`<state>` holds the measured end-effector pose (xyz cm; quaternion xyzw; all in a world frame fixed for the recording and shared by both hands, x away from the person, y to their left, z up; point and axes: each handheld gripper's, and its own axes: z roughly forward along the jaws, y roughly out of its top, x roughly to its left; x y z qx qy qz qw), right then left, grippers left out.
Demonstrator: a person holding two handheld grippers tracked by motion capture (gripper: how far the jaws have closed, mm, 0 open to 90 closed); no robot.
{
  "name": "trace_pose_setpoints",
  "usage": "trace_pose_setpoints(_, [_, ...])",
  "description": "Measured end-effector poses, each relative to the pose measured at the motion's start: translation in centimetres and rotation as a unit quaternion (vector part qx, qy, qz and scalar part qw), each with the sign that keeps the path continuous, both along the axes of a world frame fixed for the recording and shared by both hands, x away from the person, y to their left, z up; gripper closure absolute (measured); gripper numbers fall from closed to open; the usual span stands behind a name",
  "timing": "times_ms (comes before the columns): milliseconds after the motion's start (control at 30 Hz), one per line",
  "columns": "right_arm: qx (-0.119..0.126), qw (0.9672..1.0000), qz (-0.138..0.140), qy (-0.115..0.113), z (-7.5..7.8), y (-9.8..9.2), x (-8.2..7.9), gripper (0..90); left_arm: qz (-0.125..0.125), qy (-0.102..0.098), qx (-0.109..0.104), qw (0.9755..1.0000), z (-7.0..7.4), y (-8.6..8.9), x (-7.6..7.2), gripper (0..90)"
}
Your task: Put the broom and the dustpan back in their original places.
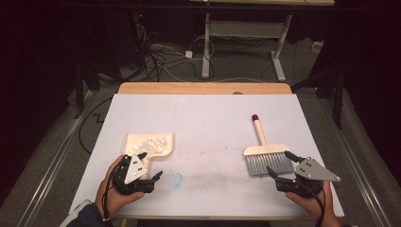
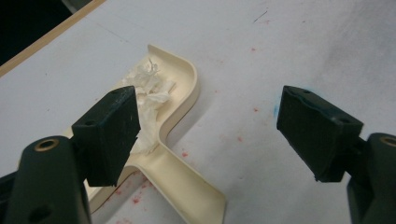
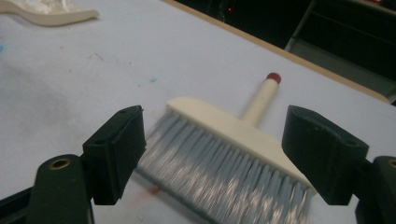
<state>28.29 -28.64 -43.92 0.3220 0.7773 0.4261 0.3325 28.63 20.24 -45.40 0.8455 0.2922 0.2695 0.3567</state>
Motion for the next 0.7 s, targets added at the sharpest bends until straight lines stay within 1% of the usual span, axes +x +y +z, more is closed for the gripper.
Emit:
trace_pose_setpoints(67, [-0.007,0.9999,0.005,0.006,-0.63,0.08,-0.08,22.2,0.000,0.001,0.000,1.0000,-0.06,-0.05,0.03,20.6])
trace_pose_setpoints(133, [-0.009,0.9999,0.008,0.011,-0.91,0.25,-0.08,22.2,0.000,0.000,0.001,1.0000,-0.07,-0.14,-0.05,20.7])
trace_pose_setpoints(200, [-0.019,0.9998,0.010,0.003,-0.94,0.55,-0.18,22.2,-0.001,-0.001,0.002,1.0000,-0.10,-0.25,-0.19,20.1])
trace_pose_setpoints(300, [-0.017,0.9997,0.016,0.002,-0.87,0.76,-0.30,22.2,-0.002,-0.001,0.007,1.0000,-0.11,-0.41,-0.22,19.2])
trace_pose_setpoints(367, [-0.018,0.9997,0.015,0.001,-0.81,0.80,-0.37,22.2,-0.005,-0.001,0.005,1.0000,-0.14,-0.42,-0.29,19.2])
trace_pose_setpoints(533, [-0.016,0.9998,0.007,-0.007,-0.41,0.75,-0.61,22.4,-0.005,0.000,0.004,1.0000,-0.13,-0.42,-0.33,18.1])
trace_pose_setpoints(600, [-0.016,0.9998,0.004,-0.006,-0.38,0.72,-0.59,22.6,-0.005,0.000,0.008,1.0000,-0.11,-0.44,-0.41,18.1])
trace_pose_setpoints(700, [-0.018,0.9998,0.001,-0.002,-0.30,0.79,-0.49,22.8,-0.004,-0.001,0.006,1.0000,-0.12,-0.38,-0.33,18.1])
